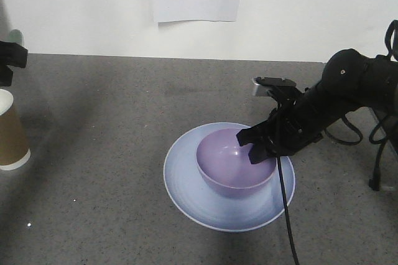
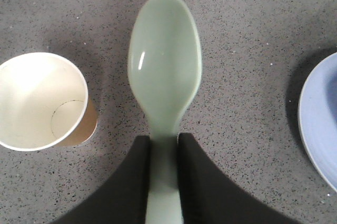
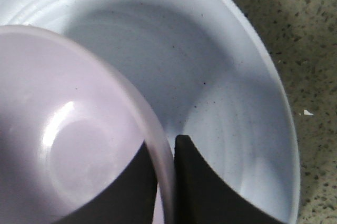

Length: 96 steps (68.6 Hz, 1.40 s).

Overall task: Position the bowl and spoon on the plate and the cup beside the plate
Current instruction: 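Lower the lavender bowl with the right gripper onto the blue plate, then open the right gripper and raise it away from the bowl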

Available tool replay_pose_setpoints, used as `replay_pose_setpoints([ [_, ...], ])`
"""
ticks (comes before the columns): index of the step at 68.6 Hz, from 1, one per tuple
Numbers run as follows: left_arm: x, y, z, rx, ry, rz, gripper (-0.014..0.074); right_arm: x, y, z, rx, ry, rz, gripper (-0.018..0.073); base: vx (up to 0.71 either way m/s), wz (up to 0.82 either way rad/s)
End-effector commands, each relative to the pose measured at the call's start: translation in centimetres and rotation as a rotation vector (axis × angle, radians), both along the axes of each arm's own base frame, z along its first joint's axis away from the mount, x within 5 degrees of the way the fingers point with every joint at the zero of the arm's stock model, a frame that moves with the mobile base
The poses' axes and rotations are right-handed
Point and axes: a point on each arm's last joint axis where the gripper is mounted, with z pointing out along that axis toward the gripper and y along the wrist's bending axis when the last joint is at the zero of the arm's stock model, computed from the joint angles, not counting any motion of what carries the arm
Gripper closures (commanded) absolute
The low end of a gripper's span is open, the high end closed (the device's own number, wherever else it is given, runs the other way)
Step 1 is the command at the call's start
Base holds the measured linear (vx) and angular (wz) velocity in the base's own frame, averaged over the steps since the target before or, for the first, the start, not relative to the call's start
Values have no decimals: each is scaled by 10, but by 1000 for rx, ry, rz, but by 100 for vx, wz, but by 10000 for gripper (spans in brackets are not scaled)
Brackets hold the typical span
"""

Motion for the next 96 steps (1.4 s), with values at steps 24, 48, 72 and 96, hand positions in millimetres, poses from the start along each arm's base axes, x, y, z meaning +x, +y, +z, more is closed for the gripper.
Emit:
replay_pose_setpoints([
  [24, -6, -1, 17, -24, -96, -7, 603, 0, 2, 23, 37, -80, -7, 195, 0, 0],
  [48, -6, -1, 17, -24, -96, -7, 603, -18, -11, 68, -15, -216, -23, 28, 0, 0],
  [72, -6, -1, 17, -24, -96, -7, 603, -60, -26, 124, -44, -342, -33, 28, 0, 0],
  [96, -6, -1, 17, -24, -96, -7, 603, -113, -43, 176, -38, -495, -80, 28, 0, 0],
])
